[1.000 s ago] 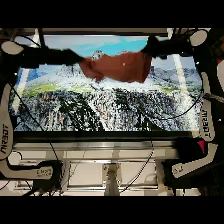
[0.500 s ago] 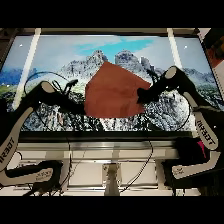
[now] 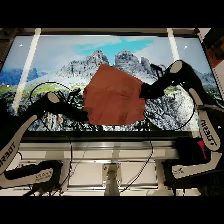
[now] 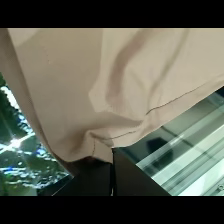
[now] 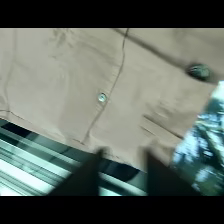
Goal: Fold the clothes and pants, and hang the long-sleeved shirts on hangers.
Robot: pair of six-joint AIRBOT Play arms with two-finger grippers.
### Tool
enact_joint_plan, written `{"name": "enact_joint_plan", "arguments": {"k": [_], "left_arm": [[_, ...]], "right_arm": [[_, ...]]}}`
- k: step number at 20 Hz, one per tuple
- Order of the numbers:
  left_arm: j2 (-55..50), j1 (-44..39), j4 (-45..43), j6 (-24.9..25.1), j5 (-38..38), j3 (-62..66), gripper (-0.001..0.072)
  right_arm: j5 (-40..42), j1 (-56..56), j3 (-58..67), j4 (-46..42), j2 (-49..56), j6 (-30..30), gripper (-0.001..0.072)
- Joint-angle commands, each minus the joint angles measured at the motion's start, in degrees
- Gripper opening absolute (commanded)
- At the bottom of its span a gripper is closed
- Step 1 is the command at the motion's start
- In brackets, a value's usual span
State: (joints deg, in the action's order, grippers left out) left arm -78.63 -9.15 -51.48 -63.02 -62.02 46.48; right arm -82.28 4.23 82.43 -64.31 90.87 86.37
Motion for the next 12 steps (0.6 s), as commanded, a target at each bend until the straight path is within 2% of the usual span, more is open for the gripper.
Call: {"name": "enact_joint_plan", "arguments": {"k": [1,3,6,12], "left_arm": [[0.0,0.0,1.0,0.0,0.5,-0.2,0.0005],[0.0,0.0,1.0,0.0,0.5,-0.2,0.0005],[0.0,0.0,1.0,0.0,0.5,-0.2,0.0005],[1.2,0.0,1.0,0.0,0.5,-0.2,0.0004]], "right_arm": [[-6.6,-1.1,8.3,-5.4,0.0,-0.4,0.0035],[-4.7,-1.0,7.5,-5.6,-0.1,-0.6,0.0013],[7.3,-1.0,-2.7,0.2,-4.8,-0.6,0.0011],[30.6,-1.0,-47.7,21.7,-30.3,-1.5,0.001]]}}
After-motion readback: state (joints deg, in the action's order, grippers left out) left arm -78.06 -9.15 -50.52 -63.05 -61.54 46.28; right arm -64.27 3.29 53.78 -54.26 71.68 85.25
